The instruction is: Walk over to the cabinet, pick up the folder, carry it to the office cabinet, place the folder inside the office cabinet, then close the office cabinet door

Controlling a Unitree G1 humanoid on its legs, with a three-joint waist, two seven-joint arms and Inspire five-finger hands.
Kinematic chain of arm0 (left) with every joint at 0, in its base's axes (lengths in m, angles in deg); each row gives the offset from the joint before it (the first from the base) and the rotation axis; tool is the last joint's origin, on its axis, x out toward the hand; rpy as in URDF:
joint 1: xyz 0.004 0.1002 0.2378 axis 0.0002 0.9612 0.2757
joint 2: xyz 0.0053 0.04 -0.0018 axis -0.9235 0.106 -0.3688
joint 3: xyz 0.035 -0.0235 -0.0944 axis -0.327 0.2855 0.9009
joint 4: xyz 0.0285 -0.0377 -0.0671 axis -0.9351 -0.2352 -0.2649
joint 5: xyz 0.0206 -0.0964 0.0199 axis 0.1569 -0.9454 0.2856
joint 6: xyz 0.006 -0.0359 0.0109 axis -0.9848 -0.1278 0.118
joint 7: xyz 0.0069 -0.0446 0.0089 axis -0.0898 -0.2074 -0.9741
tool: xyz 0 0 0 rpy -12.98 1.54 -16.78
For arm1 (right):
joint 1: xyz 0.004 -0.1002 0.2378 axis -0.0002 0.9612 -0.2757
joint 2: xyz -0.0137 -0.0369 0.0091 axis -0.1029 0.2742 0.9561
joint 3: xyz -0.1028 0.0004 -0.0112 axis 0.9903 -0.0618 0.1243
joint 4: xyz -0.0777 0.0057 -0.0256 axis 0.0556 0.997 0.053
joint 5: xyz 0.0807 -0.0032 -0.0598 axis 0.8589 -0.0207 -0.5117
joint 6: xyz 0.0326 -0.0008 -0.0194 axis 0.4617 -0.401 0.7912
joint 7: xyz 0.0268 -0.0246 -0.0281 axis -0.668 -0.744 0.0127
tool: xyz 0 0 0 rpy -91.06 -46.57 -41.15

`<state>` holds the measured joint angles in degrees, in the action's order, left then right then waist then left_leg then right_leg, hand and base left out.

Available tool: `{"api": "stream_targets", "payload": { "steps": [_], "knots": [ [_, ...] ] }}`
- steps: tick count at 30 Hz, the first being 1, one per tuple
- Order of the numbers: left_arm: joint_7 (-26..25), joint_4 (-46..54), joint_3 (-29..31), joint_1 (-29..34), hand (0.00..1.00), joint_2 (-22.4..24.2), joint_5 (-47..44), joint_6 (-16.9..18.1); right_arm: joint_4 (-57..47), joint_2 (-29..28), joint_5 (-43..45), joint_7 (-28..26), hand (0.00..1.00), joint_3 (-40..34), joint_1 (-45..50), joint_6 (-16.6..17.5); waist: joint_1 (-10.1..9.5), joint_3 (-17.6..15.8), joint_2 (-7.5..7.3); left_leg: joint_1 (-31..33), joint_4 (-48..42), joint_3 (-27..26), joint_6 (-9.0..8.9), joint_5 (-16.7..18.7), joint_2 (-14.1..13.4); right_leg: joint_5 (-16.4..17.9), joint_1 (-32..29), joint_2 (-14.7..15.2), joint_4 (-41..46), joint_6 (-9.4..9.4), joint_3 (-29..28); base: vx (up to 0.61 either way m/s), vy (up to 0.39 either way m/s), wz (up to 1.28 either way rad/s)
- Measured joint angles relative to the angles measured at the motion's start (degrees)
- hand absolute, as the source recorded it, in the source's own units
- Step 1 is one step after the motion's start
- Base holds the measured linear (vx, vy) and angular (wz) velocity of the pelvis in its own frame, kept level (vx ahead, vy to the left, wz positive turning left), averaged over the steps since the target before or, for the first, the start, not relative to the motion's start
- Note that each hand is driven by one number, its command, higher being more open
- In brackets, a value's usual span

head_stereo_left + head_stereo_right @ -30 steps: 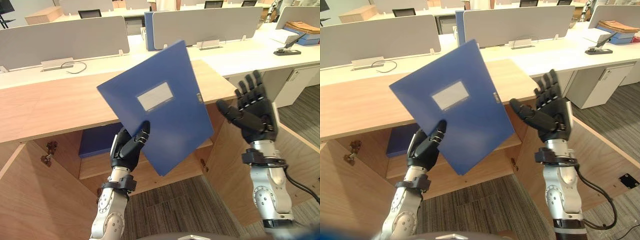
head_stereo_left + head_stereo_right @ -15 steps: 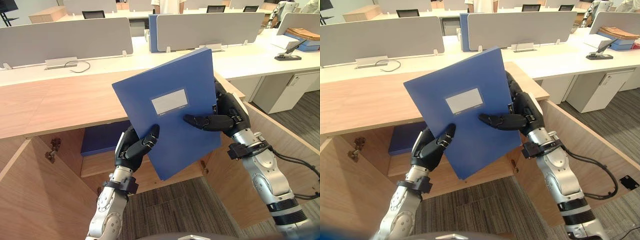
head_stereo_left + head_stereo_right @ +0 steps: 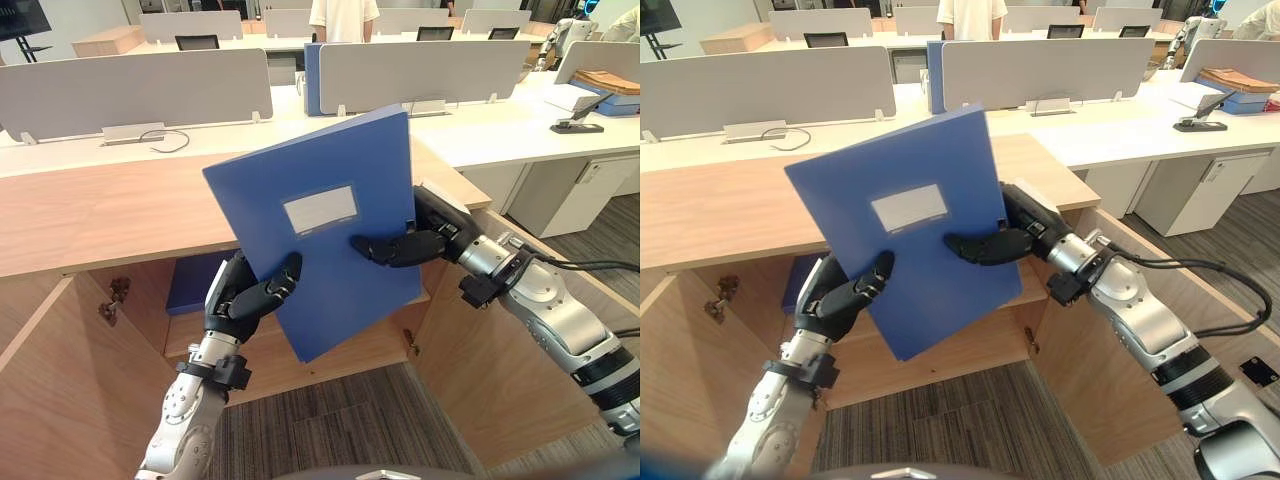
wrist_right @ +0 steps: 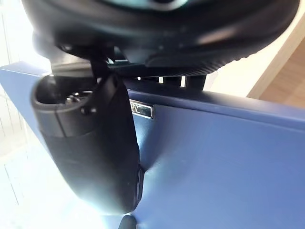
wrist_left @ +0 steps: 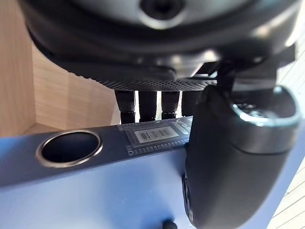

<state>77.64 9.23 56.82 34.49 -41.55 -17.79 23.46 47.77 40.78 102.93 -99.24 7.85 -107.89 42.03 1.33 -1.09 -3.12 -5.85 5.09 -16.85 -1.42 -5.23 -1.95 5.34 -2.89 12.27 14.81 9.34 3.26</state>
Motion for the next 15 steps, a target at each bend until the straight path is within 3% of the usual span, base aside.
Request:
{"api": "stream_targets", "payload": {
  "steps": [5, 8, 15],
  "knots": [
    [6.0, -7.2, -9.2, -2.9, 1.0, -8.8, 0.3, -5.0, -5.4, 5.3, -4.6, -2.3, 0.0, 3.6, -2.8, 0.0, -0.7, 0.2, -0.25, 0.0, 0.0, 0.0, -0.07, 0.0, -0.1, 0.2, -0.1, 0.0, 0.0, -0.36, 0.2, 0.0, 0.0, 0.0],
    [10.7, -11.9, -14.6, -3.5, 1.0, -10.8, 3.2, -8.1, -10.3, 5.7, -11.3, -4.6, 0.0, 4.2, -2.9, 0.4, -0.28, 0.3, -0.58, 0.1, 0.0, -0.2, -0.28, 0.2, -0.2, 0.4, -0.3, -0.1, 0.0, -0.55, 0.2, 0.0, 0.0, -0.03],
    [15.2, -28.4, -20.3, -7.0, 1.0, -5.3, 10.2, -8.5, -17.0, 2.8, -28.9, -4.7, 0.0, 8.1, -2.4, 6.4, -0.13, 0.4, -1.55, 0.1, 0.0, -0.4, -0.66, 0.5, -0.3, 0.6, -0.3, -0.1, 0.0, -0.78, 0.5, 0.0, 0.0, -0.01]
  ]
}}
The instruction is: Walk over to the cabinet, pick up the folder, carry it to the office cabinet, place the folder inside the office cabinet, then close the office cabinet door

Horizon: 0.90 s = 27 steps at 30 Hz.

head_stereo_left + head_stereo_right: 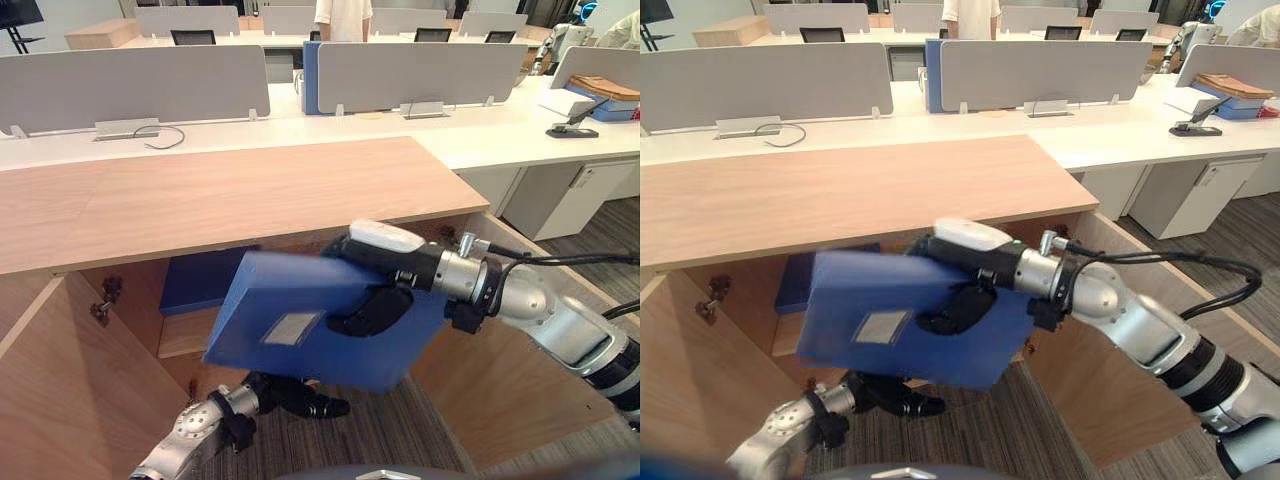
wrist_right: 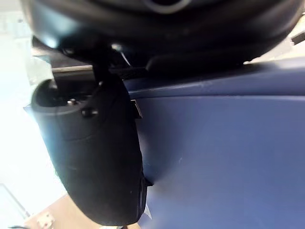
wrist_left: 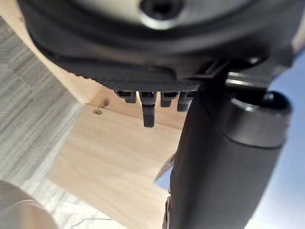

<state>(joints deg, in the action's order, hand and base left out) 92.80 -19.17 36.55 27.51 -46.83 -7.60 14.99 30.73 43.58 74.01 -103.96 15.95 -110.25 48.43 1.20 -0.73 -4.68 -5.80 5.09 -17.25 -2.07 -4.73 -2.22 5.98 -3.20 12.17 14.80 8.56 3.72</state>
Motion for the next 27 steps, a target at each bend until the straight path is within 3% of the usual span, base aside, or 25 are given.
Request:
{"api": "stream_targets", "payload": {
  "steps": [6, 8, 11, 15, 18, 20, 22, 23, 25, 27],
  "knots": [
    [-2.7, -28.9, 0.2, -1.8, 1.0, 9.4, 16.6, -2.2, 0.8, -2.0, -8.4, -0.5, 0.0, 8.2, 4.8, 2.4, 0.01, 0.0, -1.69, -0.2, 0.0, 0.1, -0.21, 0.1, -0.4, 0.7, 0.0, -0.1, 0.4, -0.58, 0.6, 0.03, -0.005, 0.01],
    [-5.3, -35.5, 8.7, -2.7, 1.0, 13.5, 19.7, -3.2, 5.3, -2.8, -12.3, -0.6, 0.0, 9.0, 4.9, 2.5, -0.05, -0.4, -1.78, -0.3, 0.0, 0.2, -0.15, 0.0, -0.4, 0.8, 0.1, -0.1, 0.5, -0.66, 0.8, 0.0, 0.0, 0.0],
    [-10.5, -40.7, 19.2, -3.6, 1.0, 17.6, 24.4, -2.5, 14.2, -3.4, -18.4, -0.5, 0.0, 11.2, 5.1, 2.4, -1.04, -0.8, -1.74, -0.7, 0.0, 0.3, -0.17, 0.1, -0.4, 1.0, 0.4, -0.1, 0.8, -0.7, 0.9, 0.0, 0.0, 0.0],
    [-16.7, -41.9, 24.3, -3.3, 1.0, 19.6, 27.1, -2.4, 26.8, -6.8, -28.1, -0.6, 0.0, 14.5, 5.1, 2.3, -1.28, -1.8, -1.07, -0.8, 0.0, 0.5, -0.17, 0.1, -0.4, 1.3, 0.4, 0.0, 1.1, -0.62, 1.2, 0.0, -0.001, 0.02],
    [-20.4, -42.7, 30.0, -3.4, 1.0, 21.7, 27.2, -2.4, 44.4, -14.6, -29.1, -0.7, 0.0, 14.2, 4.1, 1.1, -1.43, -3.9, -0.29, -0.7, 0.0, 1.5, -0.2, 0.0, -0.3, 2.2, 0.4, 0.8, 2.1, -0.4, 3.7, -0.01, -0.011, 0.14],
    [-21.7, -42.5, 31.3, -3.4, 1.0, 22.8, 27.4, -2.4, 54.5, -20.6, -30.1, -0.6, 0.0, 9.9, 3.8, -0.4, -1.57, -4.5, 0.49, -0.1, 0.0, 2.4, -0.17, -0.1, -0.3, 2.3, 0.4, 1.3, 2.2, -0.44, 5.4, -0.01, -0.015, 0.22],
    [-23.4, -41.4, 32.9, -3.4, 1.0, 24.2, 27.3, -2.3, 69.6, -30.0, -27.7, 1.6, 0.0, -2.6, 1.7, -5.2, -1.98, -6.1, 2.03, 0.8, 0.0, 3.7, 0.12, -0.4, -0.3, 2.2, 0.4, 1.5, 2.1, -0.26, 6.8, 0.0, -0.016, 0.3],
    [-23.6, -41.2, 33.4, -3.5, 1.0, 24.6, 27.2, -2.3, 72.9, -31.9, -26.3, 3.4, 0.0, -6.4, 0.7, -6.6, -2.23, -6.5, 2.52, 1.0, 0.0, 3.9, 0.16, -0.5, -0.3, 2.1, 0.3, 1.5, 2.0, -0.38, 7.1, 0.01, -0.018, 0.24],
    [-25.4, -39.8, 34.6, -3.4, 1.0, 25.8, 26.2, -2.3, 81.6, -36.0, -14.8, 9.6, 0.0, -18.5, -3.9, -10.7, -3.64, -7.6, 4.0, 1.9, 0.0, 4.8, 0.37, -0.6, -0.3, 2.0, 0.4, 1.4, 1.5, -0.23, 8.0, 0.03, -0.015, 0.22],
    [-26.4, -39.2, 34.7, -3.3, 1.0, 26.0, 26.2, -2.4, 84.7, -38.2, -4.1, 13.1, 0.0, -24.1, -6.4, -12.0, -3.81, -8.0, 4.36, 2.6, 0.0, 5.7, 0.56, -0.8, -0.5, 1.9, 0.5, 1.2, 1.0, 0.04, 9.0, 0.04, -0.018, 0.22]
  ]
}}
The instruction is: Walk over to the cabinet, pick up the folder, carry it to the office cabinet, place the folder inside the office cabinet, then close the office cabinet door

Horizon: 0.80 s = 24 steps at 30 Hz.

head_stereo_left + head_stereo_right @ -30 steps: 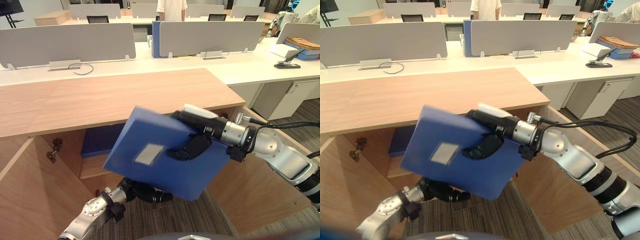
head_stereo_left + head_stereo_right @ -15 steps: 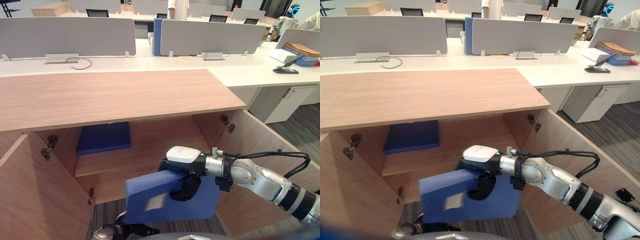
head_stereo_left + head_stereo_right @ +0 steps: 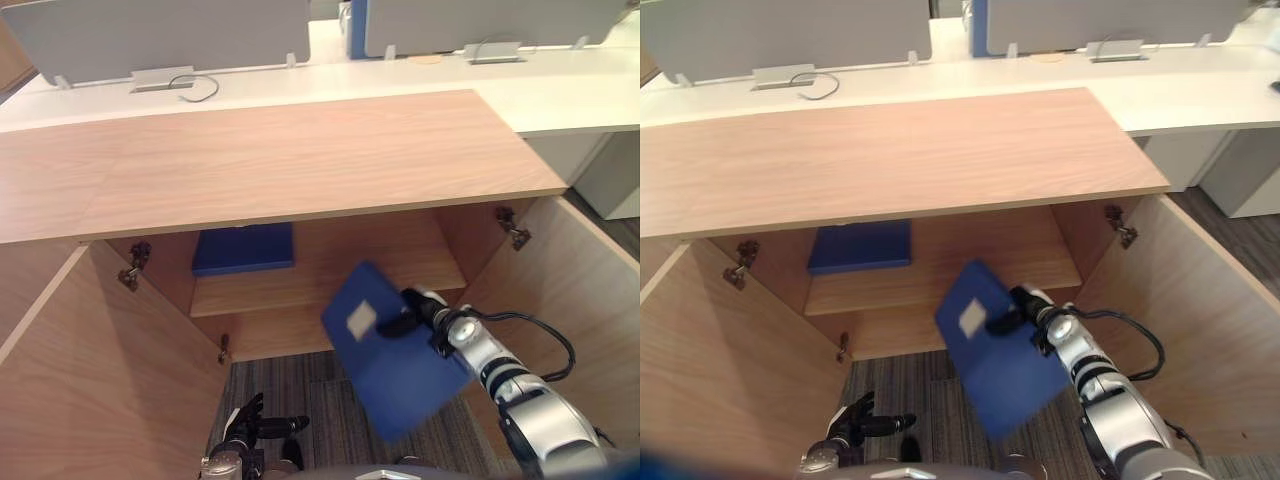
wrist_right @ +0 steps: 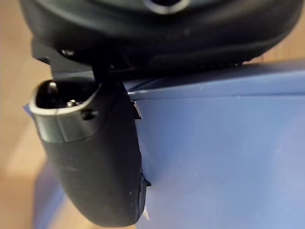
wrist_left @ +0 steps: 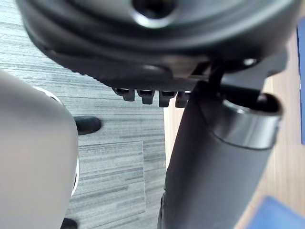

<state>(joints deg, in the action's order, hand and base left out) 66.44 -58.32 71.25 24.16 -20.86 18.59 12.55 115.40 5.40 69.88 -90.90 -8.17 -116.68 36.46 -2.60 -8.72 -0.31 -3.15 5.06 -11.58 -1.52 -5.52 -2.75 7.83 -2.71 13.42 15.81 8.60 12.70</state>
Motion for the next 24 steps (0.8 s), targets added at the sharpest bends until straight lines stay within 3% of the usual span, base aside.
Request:
{"api": "stream_targets", "payload": {
  "steps": [2, 7, 9, 10, 11, 12, 13, 14, 16, 19, 24],
  "knots": [
    [-1.4, 0.7, 0.1, -0.1, 1.0, 0.2, 0.0, -0.1, 1.5, -2.5, 18.5, 3.5, 0.0, -4.6, -3.4, -1.0, -0.05, -0.9, 0.31, 0.6, 0.0, 1.0, 0.19, -0.1, -0.4, -0.7, 1.0, -0.5, -2.0, 0.64, 1.2, 0.06, -0.024, 0.17],
    [-2.8, 2.3, -0.5, 0.1, 1.0, 0.8, 0.1, -0.3, 0.3, -4.9, 46.7, 6.8, 0.0, -13.5, -9.1, -0.2, -0.46, -2.3, 1.65, 2.5, 0.0, 2.3, 0.09, -0.3, -1.0, -2.5, 2.0, -1.1, -5.5, 0.46, 3.0, 0.02, -0.008, 0.17],
    [-3.7, 4.0, -0.5, -0.1, 1.0, 1.3, 0.8, -0.8, -3.7, -5.6, 57.8, 7.7, 0.0, -18.1, -10.6, 3.6, -1.16, -4.5, 3.12, 2.8, -0.9, 2.8, -0.02, -0.3, -1.1, -2.6, 2.4, -1.0, -5.3, 0.31, 3.5, -0.03, -0.001, 0.16],
    [-3.8, 4.4, -0.5, -0.5, 1.0, 1.2, 0.8, -0.9, -4.8, -5.6, 59.6, 7.9, 0.0, -18.8, -11.3, 4.5, -1.3, -5.6, 3.29, 3.6, -2.5, 2.9, -0.1, 0.1, -1.0, -2.6, 2.5, -0.8, -5.0, 0.28, 3.8, -0.1, -0.02, 0.26],
    [-3.9, 5.5, -0.1, -1.4, 1.0, 1.3, 0.7, -0.8, -7.7, -5.0, 62.5, 8.6, 0.0, -20.4, -13.5, 7.2, -1.13, -8.6, 4.69, 8.8, -12.0, 4.2, -0.09, 4.6, -2.1, -2.3, 1.4, -0.6, -2.6, -0.27, 4.4, -0.12, -0.025, 0.22],
    [-4.0, 6.2, 0.3, -1.9, 1.0, 1.4, 0.7, -0.8, -9.2, -4.5, 63.1, 9.1, 0.0, -20.6, -14.4, 8.5, -1.23, -10.1, 5.5, 10.8, -16.3, 4.3, -0.08, 6.5, -2.8, -1.7, 0.5, -0.6, -0.6, -0.58, 4.5, -0.15, -0.015, 0.19],
    [-4.0, 7.3, 1.4, -2.8, 1.0, 1.4, 0.7, -0.8, -12.3, -4.0, 63.8, 10.0, 0.0, -20.6, -15.6, 10.1, -1.44, -12.9, 6.62, 14.3, -23.6, 4.3, -0.24, 9.5, -3.9, 0.8, -2.2, 0.0, 5.5, -1.01, 4.4, -0.13, 0.0, 0.04],
    [-4.1, 7.6, 2.0, -3.1, 1.0, 1.2, 0.7, -0.8, -14.0, -3.9, 63.8, 10.4, 0.0, -20.6, -15.7, 10.6, -1.44, -13.7, 6.84, 16.2, -27.1, 4.3, -0.25, 11.0, -4.2, 2.6, -3.9, 0.7, 9.2, -1.11, 4.3, -0.18, -0.032, 0.03],
    [-4.8, 7.9, 4.5, -2.8, 1.0, 0.6, 0.5, -1.1, -19.6, -4.5, 63.8, 12.2, 0.0, -20.3, -16.1, 10.7, -1.42, -15.4, 7.35, 24.2, -42.0, 4.1, -0.05, 17.9, -5.6, 9.9, -12.3, 3.7, 25.5, -1.39, 3.5, -0.18, -0.082, 0.01],
    [-3.5, 10.5, 8.7, -2.5, 1.0, 2.2, -1.9, -0.6, -22.7, -4.7, 63.7, 13.4, 0.0, -19.7, -17.4, 10.4, -1.56, -16.0, 7.62, 31.8, -55.2, 4.2, 0.22, 24.1, -6.0, 17.7, -19.8, 7.0, 38.9, -1.72, 1.7, -0.15, -0.068, 0.01],
    [-2.7, 12.9, 11.7, -3.2, 1.0, 2.5, -6.3, -0.1, -23.1, -1.8, 59.3, 14.6, 0.0, -17.4, -21.5, 7.6, -1.39, -16.0, 7.66, 43.0, -69.2, 6.7, 0.07, 28.6, -6.5, 23.3, -29.5, 9.5, 52.7, -1.46, 0.4, -0.1, -0.015, 0.14]
  ]
}}
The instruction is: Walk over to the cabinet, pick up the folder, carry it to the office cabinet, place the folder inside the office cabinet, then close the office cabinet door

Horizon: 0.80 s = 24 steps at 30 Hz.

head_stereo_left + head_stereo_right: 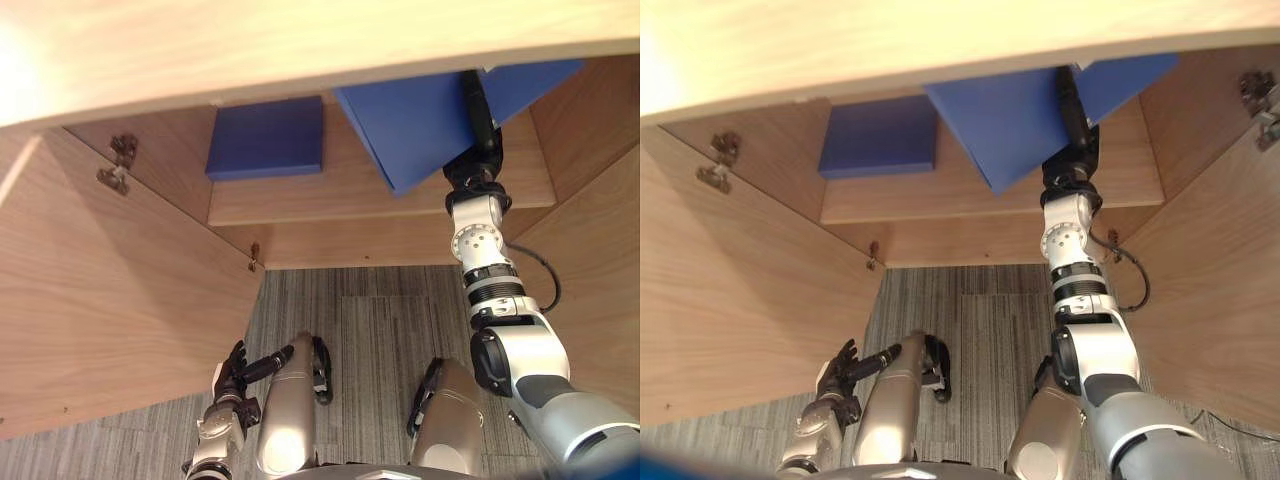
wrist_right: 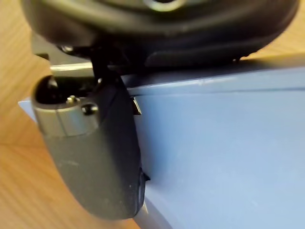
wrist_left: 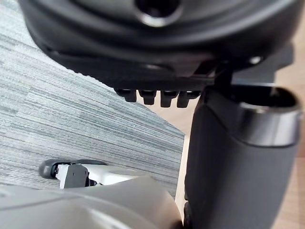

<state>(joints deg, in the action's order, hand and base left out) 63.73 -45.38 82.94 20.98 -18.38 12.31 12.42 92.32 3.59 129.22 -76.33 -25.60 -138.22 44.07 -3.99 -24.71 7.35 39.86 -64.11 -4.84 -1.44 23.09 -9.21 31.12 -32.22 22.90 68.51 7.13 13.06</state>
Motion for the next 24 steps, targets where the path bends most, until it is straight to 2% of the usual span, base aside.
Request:
{"api": "stream_targets", "payload": {
  "steps": [4, 10, 15, 19, 24],
  "knots": [
    [1.8, 0.3, 1.0, -0.1, 1.0, 0.9, -4.4, 0.1, 4.8, 4.1, -1.5, 2.4, 0.0, 1.0, -4.6, -2.3, -0.71, 0.0, -0.02, 4.2, -2.5, 0.9, 0.14, 0.0, 1.8, 1.0, -3.2, 2.8, 3.5, 0.15, 0.4, -0.04, 0.048, 0.27],
    [2.1, 0.6, 0.9, -0.6, 1.0, 1.7, -5.7, 0.1, 13.9, 7.7, -2.3, 7.1, 0.0, 4.0, -13.5, -4.5, -2.0, 0.0, 0.0, 6.5, -3.9, 2.3, 0.38, -0.2, 3.8, 1.9, -3.5, 5.0, 5.1, 0.42, 2.0, 0.01, 0.03, 0.22],
    [1.6, 0.7, 0.2, -0.8, 1.0, 1.7, -5.7, -0.2, 16.0, 8.8, -3.2, 9.3, 0.0, 4.1, -17.5, -5.4, -2.59, 0.0, -0.02, 6.5, -4.1, 3.0, 0.42, -0.2, 4.8, 2.5, -2.2, 6.4, 5.5, 0.44, 3.6, 0.05, 0.004, 0.17],
    [-0.7, 0.5, -0.3, -0.8, 1.0, 1.6, -5.6, -2.0, 18.4, 8.9, -4.5, 11.5, 0.0, 3.9, -19.2, -6.5, -2.86, 0.1, -0.08, 4.8, -3.3, 3.2, 0.41, -0.3, 5.4, 2.8, 0.0, 7.1, 5.0, 0.62, 4.5, 0.04, -0.01, 0.09],
    [-2.4, 0.4, -1.3, 0.0, 1.0, 1.3, -5.2, -3.2, 19.2, 8.8, -0.8, 15.2, 0.0, 0.8, -19.2, -6.3, -3.35, 0.2, -0.23, 4.3, -2.2, 3.8, 0.33, -0.7, 5.7, 2.8, 1.4, 7.1, 3.9, 0.61, 5.9, 0.03, -0.021, 0.07]
  ]
}}
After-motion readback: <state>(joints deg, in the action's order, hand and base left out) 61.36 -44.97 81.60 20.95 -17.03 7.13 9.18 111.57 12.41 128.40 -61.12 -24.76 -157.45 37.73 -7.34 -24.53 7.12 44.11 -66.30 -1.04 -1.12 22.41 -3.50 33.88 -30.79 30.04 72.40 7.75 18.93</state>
